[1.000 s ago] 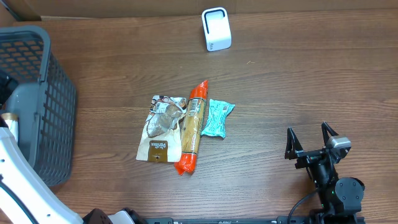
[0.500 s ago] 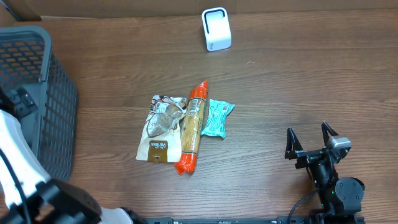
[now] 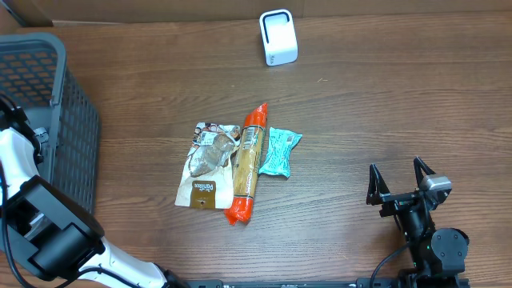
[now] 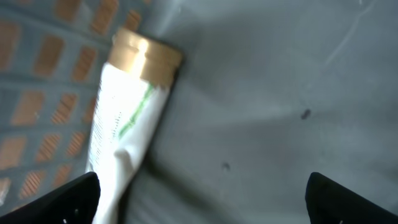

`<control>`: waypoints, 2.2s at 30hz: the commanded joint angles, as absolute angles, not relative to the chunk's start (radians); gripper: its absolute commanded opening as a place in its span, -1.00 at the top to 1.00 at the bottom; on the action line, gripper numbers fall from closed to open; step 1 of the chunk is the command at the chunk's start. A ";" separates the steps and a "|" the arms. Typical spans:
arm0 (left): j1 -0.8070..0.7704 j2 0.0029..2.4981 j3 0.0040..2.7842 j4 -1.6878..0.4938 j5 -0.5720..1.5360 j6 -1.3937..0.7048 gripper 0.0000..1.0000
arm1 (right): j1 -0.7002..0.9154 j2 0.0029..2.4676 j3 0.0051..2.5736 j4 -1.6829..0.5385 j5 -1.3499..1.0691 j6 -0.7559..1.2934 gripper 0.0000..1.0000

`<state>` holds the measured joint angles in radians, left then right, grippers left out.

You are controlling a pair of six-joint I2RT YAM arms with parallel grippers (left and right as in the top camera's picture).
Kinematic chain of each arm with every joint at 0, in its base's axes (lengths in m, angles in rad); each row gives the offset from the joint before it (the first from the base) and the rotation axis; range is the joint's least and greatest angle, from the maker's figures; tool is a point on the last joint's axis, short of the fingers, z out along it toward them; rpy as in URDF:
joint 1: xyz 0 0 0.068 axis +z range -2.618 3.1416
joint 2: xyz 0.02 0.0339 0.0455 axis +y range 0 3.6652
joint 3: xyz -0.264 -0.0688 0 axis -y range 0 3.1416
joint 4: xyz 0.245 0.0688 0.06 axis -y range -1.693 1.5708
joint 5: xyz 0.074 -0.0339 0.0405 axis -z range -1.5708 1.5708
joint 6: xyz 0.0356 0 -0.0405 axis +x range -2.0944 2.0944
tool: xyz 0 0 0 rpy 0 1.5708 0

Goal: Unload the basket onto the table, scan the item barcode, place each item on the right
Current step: 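Reach the left gripper into the basket and grasp the white bottle, then lift the white bottle out of the basket with the left gripper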

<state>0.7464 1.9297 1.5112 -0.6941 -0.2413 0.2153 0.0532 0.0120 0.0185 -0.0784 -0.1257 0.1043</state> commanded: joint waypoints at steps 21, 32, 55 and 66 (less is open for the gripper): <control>0.897 2.032 1.509 -0.596 -0.202 0.319 -0.91 | 0.057 0.007 0.008 -0.073 -0.121 0.103 -1.00; 0.896 2.158 1.509 -0.604 -0.190 0.313 -0.60 | 0.057 0.007 0.008 -0.073 -0.122 0.103 -1.00; 0.806 2.075 1.742 -0.945 -0.190 0.149 0.92 | 0.057 0.007 0.008 -0.073 -0.121 0.103 -1.00; 0.708 1.804 2.037 -1.051 -0.189 0.173 0.92 | 0.057 0.007 0.008 -0.073 -0.122 0.103 -1.00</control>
